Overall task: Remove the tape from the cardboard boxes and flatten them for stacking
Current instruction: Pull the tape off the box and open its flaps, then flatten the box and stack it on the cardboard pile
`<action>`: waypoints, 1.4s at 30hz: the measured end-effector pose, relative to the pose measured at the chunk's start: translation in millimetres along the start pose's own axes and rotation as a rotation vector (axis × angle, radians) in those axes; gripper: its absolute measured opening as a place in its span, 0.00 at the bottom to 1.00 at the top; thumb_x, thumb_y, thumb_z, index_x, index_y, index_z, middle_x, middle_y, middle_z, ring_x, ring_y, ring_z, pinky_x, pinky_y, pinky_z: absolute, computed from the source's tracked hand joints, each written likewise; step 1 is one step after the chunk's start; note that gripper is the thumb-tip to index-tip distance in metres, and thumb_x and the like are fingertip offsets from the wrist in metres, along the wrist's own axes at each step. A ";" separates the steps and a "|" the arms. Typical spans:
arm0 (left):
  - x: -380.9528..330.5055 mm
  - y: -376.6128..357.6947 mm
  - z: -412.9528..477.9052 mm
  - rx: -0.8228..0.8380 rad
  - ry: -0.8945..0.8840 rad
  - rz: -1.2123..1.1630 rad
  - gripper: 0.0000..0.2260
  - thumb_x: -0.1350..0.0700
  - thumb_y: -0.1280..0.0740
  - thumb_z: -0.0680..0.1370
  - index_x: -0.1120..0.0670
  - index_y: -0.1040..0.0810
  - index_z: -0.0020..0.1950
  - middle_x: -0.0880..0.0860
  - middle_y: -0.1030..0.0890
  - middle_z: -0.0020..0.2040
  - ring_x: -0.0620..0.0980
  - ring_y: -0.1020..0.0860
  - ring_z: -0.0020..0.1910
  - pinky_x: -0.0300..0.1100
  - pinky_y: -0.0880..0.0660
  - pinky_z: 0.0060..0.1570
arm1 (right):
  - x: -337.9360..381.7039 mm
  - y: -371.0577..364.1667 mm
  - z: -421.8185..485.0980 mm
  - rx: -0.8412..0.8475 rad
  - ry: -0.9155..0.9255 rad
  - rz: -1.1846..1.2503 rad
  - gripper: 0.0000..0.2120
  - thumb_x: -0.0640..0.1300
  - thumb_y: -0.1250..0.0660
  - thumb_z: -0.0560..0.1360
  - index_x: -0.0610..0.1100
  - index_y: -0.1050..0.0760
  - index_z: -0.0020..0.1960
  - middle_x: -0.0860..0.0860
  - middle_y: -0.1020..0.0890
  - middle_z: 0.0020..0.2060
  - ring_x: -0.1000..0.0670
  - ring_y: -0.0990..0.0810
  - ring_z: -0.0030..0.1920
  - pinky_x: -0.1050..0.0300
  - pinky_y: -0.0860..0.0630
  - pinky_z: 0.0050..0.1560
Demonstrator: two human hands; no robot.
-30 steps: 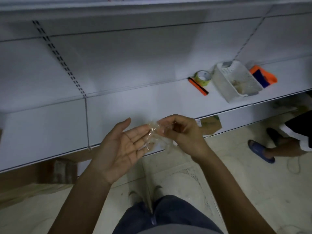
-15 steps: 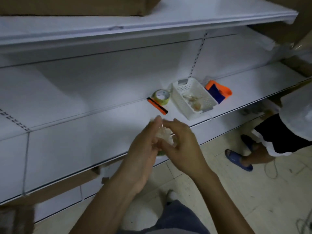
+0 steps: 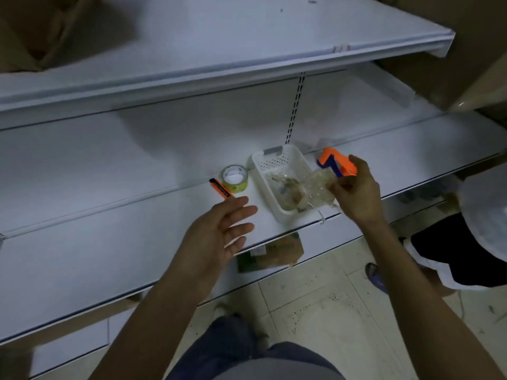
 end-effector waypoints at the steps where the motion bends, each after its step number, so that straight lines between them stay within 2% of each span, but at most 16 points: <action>1: -0.3 0.2 11.4 -0.054 0.017 -0.010 0.13 0.46 0.33 0.72 0.51 0.19 0.53 0.47 0.15 0.47 0.43 0.18 0.38 0.39 0.28 0.41 | -1.8 -5.5 11.5 0.034 -0.003 0.019 0.24 0.39 0.30 0.73 0.40 0.33 0.67 0.48 0.20 0.43 0.48 0.23 0.44 0.54 0.28 0.48; 4: -0.3 -7.8 47.3 -0.096 0.059 -0.021 0.09 0.49 0.37 0.78 0.50 0.19 0.51 0.46 0.15 0.44 0.44 0.21 0.40 0.39 0.30 0.41 | -3.5 -28.4 40.8 0.101 0.002 0.009 0.14 0.38 0.31 0.72 0.39 0.28 0.57 0.43 0.19 0.47 0.45 0.21 0.47 0.52 0.26 0.46; 7: -1.4 -20.9 79.8 -0.084 0.078 -0.023 0.08 0.50 0.37 0.78 0.50 0.19 0.52 0.46 0.15 0.44 0.44 0.19 0.45 0.39 0.29 0.41 | -7.5 -53.5 66.4 0.048 0.191 -0.282 0.05 0.39 0.31 0.71 0.39 0.20 0.45 0.42 0.18 0.43 0.42 0.21 0.45 0.53 0.27 0.45; 11: -0.2 -24.0 109.6 -0.107 0.087 0.004 0.09 0.50 0.38 0.79 0.49 0.20 0.53 0.46 0.15 0.44 0.43 0.19 0.43 0.39 0.28 0.41 | -27.9 -89.8 95.6 0.111 0.269 -0.611 0.11 0.43 0.37 0.76 0.39 0.18 0.49 0.42 0.22 0.50 0.39 0.23 0.48 0.50 0.26 0.47; 15: 5.2 -22.4 119.1 -0.224 0.076 -0.083 0.09 0.52 0.39 0.80 0.50 0.20 0.51 0.47 0.15 0.43 0.46 0.19 0.43 0.39 0.28 0.41 | -60.8 -122.6 110.0 0.418 0.152 -0.666 0.13 0.48 0.41 0.79 0.40 0.24 0.51 0.45 0.20 0.50 0.44 0.20 0.48 0.57 0.27 0.43; 19: 7.9 -37.2 127.5 -0.343 0.019 -0.225 0.09 0.54 0.38 0.79 0.52 0.19 0.49 0.49 0.15 0.42 0.47 0.21 0.41 0.40 0.28 0.41 | -83.1 -145.0 119.3 0.759 0.085 -0.610 0.17 0.53 0.38 0.78 0.40 0.27 0.57 0.44 0.21 0.53 0.44 0.22 0.54 0.52 0.25 0.55; 22: 21.1 -53.9 128.8 -0.413 -0.025 -0.317 0.10 0.53 0.40 0.80 0.52 0.20 0.50 0.48 0.15 0.41 0.45 0.19 0.37 0.39 0.28 0.40 | -87.3 -155.3 129.0 1.041 -0.069 -0.403 0.20 0.50 0.41 0.80 0.40 0.32 0.68 0.43 0.26 0.63 0.42 0.28 0.63 0.52 0.33 0.63; 24: 31.5 -62.2 125.7 -0.451 -0.054 -0.372 0.11 0.53 0.41 0.80 0.52 0.20 0.52 0.47 0.15 0.41 0.42 0.19 0.35 0.38 0.28 0.39 | -90.1 -157.9 131.9 1.181 -0.089 -0.342 0.21 0.53 0.43 0.81 0.42 0.33 0.68 0.45 0.27 0.63 0.43 0.29 0.64 0.51 0.36 0.65; 26: 42.7 -68.4 123.5 -0.499 -0.061 -0.408 0.10 0.52 0.41 0.80 0.51 0.20 0.53 0.47 0.15 0.42 0.42 0.18 0.35 0.38 0.28 0.39 | -94.6 -157.5 141.6 1.074 0.188 -0.600 0.17 0.50 0.41 0.79 0.40 0.27 0.61 0.44 0.23 0.57 0.43 0.25 0.59 0.51 0.31 0.61; 28: 54.8 -74.4 121.0 -0.538 -0.069 -0.438 0.10 0.52 0.40 0.80 0.50 0.20 0.54 0.47 0.15 0.44 0.43 0.19 0.37 0.39 0.28 0.41 | -93.5 -156.0 148.1 0.782 0.507 -0.837 0.12 0.48 0.36 0.76 0.40 0.24 0.53 0.44 0.21 0.52 0.43 0.23 0.54 0.51 0.32 0.57; 30: 67.5 -81.1 117.9 -0.559 -0.079 -0.470 0.10 0.51 0.40 0.80 0.49 0.20 0.54 0.47 0.15 0.46 0.42 0.19 0.37 0.39 0.27 0.42 | -88.5 -154.5 145.6 0.620 0.647 -0.893 0.10 0.47 0.34 0.74 0.42 0.23 0.50 0.45 0.21 0.51 0.44 0.23 0.52 0.51 0.33 0.55; 33: 87.6 -91.9 111.4 -0.609 -0.068 -0.513 0.09 0.52 0.39 0.79 0.50 0.19 0.53 0.47 0.15 0.45 0.41 0.19 0.35 0.38 0.27 0.41 | -86.6 -153.1 137.8 0.565 0.622 -0.688 0.07 0.42 0.36 0.75 0.41 0.26 0.52 0.45 0.19 0.48 0.44 0.20 0.48 0.52 0.29 0.49; 36: 98.8 -100.1 105.5 -0.656 -0.067 -0.547 0.09 0.52 0.38 0.79 0.50 0.19 0.53 0.48 0.15 0.45 0.44 0.20 0.40 0.39 0.27 0.43 | -90.6 -151.1 136.9 0.852 0.323 -0.314 0.05 0.37 0.37 0.76 0.41 0.24 0.50 0.46 0.19 0.48 0.48 0.22 0.48 0.58 0.28 0.44; 38: 99.7 -103.3 102.1 -0.666 -0.088 -0.511 0.09 0.52 0.39 0.80 0.49 0.20 0.55 0.47 0.15 0.46 0.45 0.20 0.43 0.39 0.26 0.45 | -88.5 -144.8 134.1 0.970 0.163 -0.151 0.08 0.39 0.39 0.78 0.40 0.21 0.52 0.46 0.19 0.49 0.48 0.21 0.50 0.55 0.23 0.48; 40: 96.7 -103.6 99.1 -0.653 -0.121 -0.439 0.11 0.51 0.41 0.80 0.48 0.21 0.56 0.47 0.15 0.48 0.43 0.18 0.42 0.40 0.26 0.45 | -80.8 -135.1 130.2 0.891 0.282 -0.205 0.09 0.39 0.39 0.77 0.39 0.21 0.52 0.44 0.19 0.50 0.46 0.21 0.52 0.49 0.22 0.52; 42: 92.0 -102.1 96.1 -0.650 -0.161 -0.364 0.11 0.50 0.42 0.81 0.48 0.21 0.58 0.47 0.16 0.50 0.43 0.18 0.41 0.40 0.26 0.45 | -74.1 -120.0 123.1 0.692 0.440 -0.288 0.11 0.40 0.36 0.76 0.41 0.23 0.57 0.42 0.22 0.56 0.44 0.25 0.56 0.53 0.25 0.52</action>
Point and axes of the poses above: each hand's wrist, its own z-axis towards the middle knuckle, its own y-axis out of the back of the hand, x = y × z, the point moved 2 cm from there along z, towards the middle knuckle
